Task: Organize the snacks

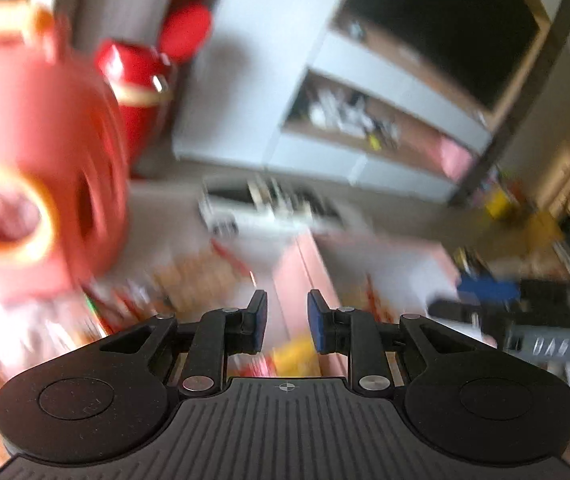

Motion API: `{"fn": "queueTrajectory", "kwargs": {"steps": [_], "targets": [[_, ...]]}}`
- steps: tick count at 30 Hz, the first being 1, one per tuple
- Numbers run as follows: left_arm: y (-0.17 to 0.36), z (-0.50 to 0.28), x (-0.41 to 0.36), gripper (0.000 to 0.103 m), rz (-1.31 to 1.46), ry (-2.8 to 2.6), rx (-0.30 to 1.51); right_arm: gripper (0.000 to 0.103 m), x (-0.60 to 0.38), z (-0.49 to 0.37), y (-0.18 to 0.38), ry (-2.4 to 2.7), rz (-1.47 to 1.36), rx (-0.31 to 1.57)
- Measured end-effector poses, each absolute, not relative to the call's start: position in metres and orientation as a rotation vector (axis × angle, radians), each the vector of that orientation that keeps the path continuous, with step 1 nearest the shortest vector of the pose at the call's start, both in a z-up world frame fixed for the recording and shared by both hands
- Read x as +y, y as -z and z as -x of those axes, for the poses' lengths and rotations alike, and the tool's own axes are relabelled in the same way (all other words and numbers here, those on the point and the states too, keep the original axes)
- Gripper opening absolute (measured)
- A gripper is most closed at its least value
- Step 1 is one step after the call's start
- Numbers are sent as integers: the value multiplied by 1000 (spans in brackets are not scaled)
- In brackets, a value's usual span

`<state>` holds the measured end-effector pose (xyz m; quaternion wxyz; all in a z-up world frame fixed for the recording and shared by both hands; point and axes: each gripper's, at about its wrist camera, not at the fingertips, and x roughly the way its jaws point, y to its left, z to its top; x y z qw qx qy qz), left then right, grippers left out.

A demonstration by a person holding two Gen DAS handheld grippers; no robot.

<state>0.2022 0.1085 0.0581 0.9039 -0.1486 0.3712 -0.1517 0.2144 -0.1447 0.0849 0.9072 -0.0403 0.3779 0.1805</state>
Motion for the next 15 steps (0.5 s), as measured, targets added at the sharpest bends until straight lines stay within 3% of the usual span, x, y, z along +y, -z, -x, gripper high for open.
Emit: {"fn": "queueTrajectory", "kwargs": {"steps": [11,15], "targets": [[-29,-102,119,25,343,467,826,64,-56,-183,-96,-480,203,781],[-20,-66,122,25,296,436,841,74,-13,-214,-94,-506,175,876]]}}
